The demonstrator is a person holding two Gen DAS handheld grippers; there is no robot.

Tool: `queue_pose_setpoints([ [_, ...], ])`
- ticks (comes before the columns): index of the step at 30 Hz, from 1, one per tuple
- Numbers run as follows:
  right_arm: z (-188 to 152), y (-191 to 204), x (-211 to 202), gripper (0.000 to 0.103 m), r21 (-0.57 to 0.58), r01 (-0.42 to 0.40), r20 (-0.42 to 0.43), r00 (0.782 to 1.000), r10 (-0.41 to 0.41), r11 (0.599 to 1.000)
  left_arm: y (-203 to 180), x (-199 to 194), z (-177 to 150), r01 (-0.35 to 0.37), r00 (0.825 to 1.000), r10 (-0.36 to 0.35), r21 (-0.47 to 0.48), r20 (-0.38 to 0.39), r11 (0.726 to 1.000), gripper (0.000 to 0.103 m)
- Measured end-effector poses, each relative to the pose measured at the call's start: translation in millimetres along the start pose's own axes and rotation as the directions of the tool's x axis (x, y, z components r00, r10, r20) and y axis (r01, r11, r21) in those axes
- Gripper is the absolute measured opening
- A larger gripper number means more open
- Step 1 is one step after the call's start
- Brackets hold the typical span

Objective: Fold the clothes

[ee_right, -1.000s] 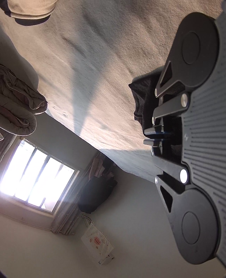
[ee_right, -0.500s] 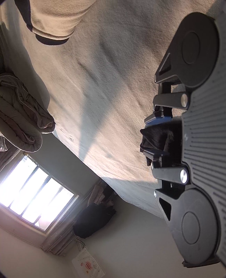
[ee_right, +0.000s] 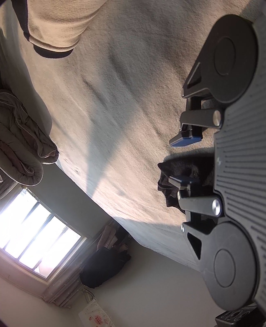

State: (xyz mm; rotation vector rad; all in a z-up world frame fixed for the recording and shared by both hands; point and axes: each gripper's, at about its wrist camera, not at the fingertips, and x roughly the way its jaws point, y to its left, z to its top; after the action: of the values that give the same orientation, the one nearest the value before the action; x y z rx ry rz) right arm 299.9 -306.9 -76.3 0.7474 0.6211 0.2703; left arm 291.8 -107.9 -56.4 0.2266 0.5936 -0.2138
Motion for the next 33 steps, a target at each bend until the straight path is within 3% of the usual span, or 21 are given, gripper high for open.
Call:
queue_pose_setpoints([
  [1,0,0,0,0.037,0.002,-0.001,0.000,1.000,0.001,1.000,6,2,1,0.005,1.000,-0.005,-0.048,0.003,0.999,0.028],
  [2,1,-1,0,0.037,0.003,-0.002,0.000,1.000,0.002,1.000,15,1,1,-0.001,1.000,0.001,-0.117,0.004,0.993,0.004],
  [6,1,-2,0,0.037,0.006,-0.005,0.000,1.000,0.005,1.000,50,-1,-3,-0.016,1.000,0.016,-0.360,-0.004,0.933,0.002],
  [8,1,-2,-1,0.037,0.004,-0.005,0.000,1.000,0.005,1.000,65,-2,-11,0.012,1.000,-0.013,-0.463,0.000,0.886,0.003],
  [10,1,-2,0,0.037,0.001,-0.004,-0.001,1.000,0.004,1.000,77,-4,-20,0.062,0.998,-0.058,-0.537,0.025,0.841,0.012],
  [12,2,-2,0,0.037,-0.002,-0.003,-0.002,1.000,0.003,1.000,86,-7,-28,0.128,0.992,-0.112,-0.593,0.064,0.795,0.048],
  [13,1,-2,0,0.037,-0.005,-0.001,-0.003,1.000,0.001,1.000,88,-9,-32,0.168,0.986,-0.138,-0.604,0.097,0.779,0.051],
  [18,0,3,-1,0.037,-0.024,0.015,-0.015,1.000,-0.015,1.000,84,-13,-28,0.250,0.968,-0.213,-0.536,0.132,0.806,0.053],
  [19,1,5,-2,0.037,-0.020,0.005,-0.030,1.000,-0.006,1.000,86,-13,-28,0.276,0.961,-0.238,-0.537,0.140,0.797,0.053],
  [21,1,13,-6,0.037,-0.009,-0.054,-0.073,0.996,0.053,0.999,91,-12,-28,0.295,0.955,-0.268,-0.545,0.131,0.785,0.047],
  [22,1,18,-7,0.037,0.000,-0.090,-0.092,0.992,0.089,0.996,94,-13,-28,0.305,0.951,-0.281,-0.526,0.126,0.794,0.037],
  [25,0,30,-2,0.037,0.032,-0.145,-0.160,0.976,0.148,0.989,102,-15,-34,0.378,0.923,-0.363,-0.464,0.124,0.801,0.035],
  [27,1,39,12,0.037,0.019,-0.125,-0.204,0.971,0.126,0.992,103,-14,-38,0.419,0.905,-0.406,-0.447,0.130,0.790,0.041],
  [30,1,50,36,0.037,-0.070,-0.038,-0.258,0.966,0.019,0.997,98,-11,-39,0.416,0.905,-0.415,-0.416,0.097,0.809,0.046],
  [33,-1,51,51,0.033,-0.068,-0.048,-0.291,0.956,0.026,0.997,96,-16,-37,0.422,0.901,-0.427,-0.383,0.076,0.822,0.043],
])
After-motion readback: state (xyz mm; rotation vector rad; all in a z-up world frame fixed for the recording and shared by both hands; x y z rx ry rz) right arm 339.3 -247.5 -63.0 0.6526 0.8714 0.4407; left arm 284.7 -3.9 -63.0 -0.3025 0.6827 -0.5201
